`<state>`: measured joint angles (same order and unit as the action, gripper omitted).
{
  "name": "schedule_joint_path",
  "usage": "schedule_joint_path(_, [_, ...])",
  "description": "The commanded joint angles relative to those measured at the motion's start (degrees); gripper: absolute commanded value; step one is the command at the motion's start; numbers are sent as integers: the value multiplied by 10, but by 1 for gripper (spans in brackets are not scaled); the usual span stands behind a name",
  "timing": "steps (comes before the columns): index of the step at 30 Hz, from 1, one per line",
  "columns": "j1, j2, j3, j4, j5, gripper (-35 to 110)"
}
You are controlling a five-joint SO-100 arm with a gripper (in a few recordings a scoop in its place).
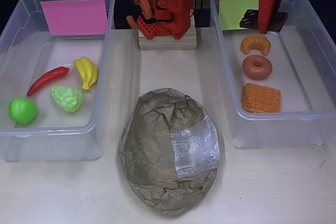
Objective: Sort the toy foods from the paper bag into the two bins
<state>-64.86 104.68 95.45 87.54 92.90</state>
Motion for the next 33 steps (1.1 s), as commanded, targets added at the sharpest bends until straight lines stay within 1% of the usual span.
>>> schedule_joint_path(1, [-55,16,44,-38,97,18])
schedule_joint_path(7, [-124,36,151,-89,250,18])
schedule_joint_path(13, [-157,74,302,-184,352,18])
schedule_joint_path(19, [-190,65,385,-252,435,18])
schedule_joint_path(27, [-227,22,425,-328,529,22])
schedule_joint_path(33, [-240,-16,475,-429,589,24])
